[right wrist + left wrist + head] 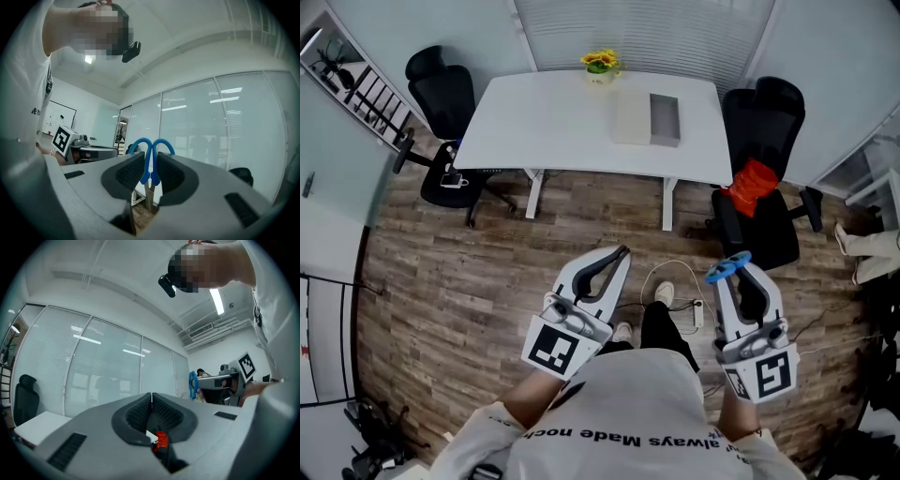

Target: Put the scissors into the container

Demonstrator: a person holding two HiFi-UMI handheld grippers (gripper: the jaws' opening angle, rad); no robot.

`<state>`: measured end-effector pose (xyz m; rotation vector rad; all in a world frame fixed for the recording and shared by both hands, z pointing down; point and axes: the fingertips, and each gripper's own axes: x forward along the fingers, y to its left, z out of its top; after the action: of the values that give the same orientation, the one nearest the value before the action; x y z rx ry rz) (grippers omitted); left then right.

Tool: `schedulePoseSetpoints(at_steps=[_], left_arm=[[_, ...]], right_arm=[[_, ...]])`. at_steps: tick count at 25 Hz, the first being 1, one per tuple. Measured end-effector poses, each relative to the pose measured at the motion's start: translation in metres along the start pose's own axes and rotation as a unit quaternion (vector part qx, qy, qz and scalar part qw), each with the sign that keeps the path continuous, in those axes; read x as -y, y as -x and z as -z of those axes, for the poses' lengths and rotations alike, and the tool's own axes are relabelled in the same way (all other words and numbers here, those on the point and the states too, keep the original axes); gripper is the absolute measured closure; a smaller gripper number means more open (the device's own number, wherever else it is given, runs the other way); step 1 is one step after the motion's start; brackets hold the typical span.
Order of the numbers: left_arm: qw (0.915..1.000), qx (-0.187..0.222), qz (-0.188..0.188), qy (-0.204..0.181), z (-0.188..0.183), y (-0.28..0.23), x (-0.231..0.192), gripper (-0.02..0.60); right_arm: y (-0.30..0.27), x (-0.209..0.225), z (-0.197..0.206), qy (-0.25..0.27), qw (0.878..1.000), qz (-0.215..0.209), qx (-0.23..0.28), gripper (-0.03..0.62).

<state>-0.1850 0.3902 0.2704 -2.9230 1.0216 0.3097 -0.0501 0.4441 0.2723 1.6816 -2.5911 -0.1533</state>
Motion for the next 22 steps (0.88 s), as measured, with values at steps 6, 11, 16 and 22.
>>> schedulePoseSetpoints(at_steps=[6, 11, 16, 22], left_arm=[[1.0000, 0.003, -0.003, -0.001, 0.005, -0.014, -0.010, 0.557], [0.9999, -0.005, -0.010, -0.002, 0.015, -0.034, -0.018, 0.557], [0.9996, -0.011, -0.024, -0.007, 0.028, -0.064, -0.031, 0.557], [0.9990, -0.017, -0.040, -0.014, 0.038, -0.118, -0.045, 0.557]], right_arm=[[-0.011, 0.013, 0.005, 0.003, 1.000, 0.004, 0.001, 0.499], [-0.022, 0.035, 0.013, 0.002, 1.000, 0.008, 0.000, 0.499], [-0.038, 0.066, 0.023, 0.005, 1.000, 0.013, 0.000, 0.499], [-0.063, 0.120, 0.033, 0.008, 1.000, 0.022, -0.006, 0.499]])
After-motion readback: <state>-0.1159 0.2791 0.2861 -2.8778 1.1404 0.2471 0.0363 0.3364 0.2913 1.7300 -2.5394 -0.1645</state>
